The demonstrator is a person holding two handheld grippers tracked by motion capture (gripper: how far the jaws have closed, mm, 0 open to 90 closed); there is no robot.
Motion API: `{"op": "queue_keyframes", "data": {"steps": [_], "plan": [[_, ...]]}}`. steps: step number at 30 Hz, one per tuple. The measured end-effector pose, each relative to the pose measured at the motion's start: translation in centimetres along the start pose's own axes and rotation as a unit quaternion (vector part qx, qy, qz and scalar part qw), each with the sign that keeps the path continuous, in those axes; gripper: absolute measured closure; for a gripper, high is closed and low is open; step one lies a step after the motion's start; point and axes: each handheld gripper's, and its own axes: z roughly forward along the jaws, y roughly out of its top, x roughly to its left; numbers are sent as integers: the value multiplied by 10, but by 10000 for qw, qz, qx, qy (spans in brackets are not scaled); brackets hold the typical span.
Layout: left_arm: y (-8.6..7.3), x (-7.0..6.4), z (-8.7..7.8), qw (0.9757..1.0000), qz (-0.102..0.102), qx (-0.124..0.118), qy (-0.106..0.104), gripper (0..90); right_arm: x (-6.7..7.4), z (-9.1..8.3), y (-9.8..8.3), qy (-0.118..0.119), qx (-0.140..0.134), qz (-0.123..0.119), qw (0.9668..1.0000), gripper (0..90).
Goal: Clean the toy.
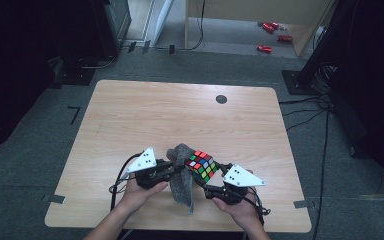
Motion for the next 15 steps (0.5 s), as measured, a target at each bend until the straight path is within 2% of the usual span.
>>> {"op": "queue_keyframes", "data": {"steps": [1, 4, 6, 8, 10, 13, 15], "plan": [[0, 0, 0, 10000, 25, 34, -22, 842, 1, 1, 0, 2, 16, -28, 10000, 342], [-6, -4, 7, 9992, 128, 343, -149, 843, 3, 1, 2, 26, -21, -24, 10000, 342], [-8, -9, 12, 9984, 273, 465, -176, 843, 4, 0, 4, 20, -47, -29, 10000, 342], [-7, -10, 13, 9984, 313, 443, -169, 842, 2, -2, 6, 11, -91, 7, 10000, 342], [-4, -9, 9, 9989, 316, 323, -135, 842, 0, -3, 5, 27, -120, 61, 9999, 342], [-2, -5, 3, 9995, 203, 145, -172, 841, -2, -2, 4, -5, -58, 112, 9999, 342], [-2, -5, 3, 9995, 177, 159, -213, 842, -4, -2, 4, 19, -85, 167, 9998, 342]]}}
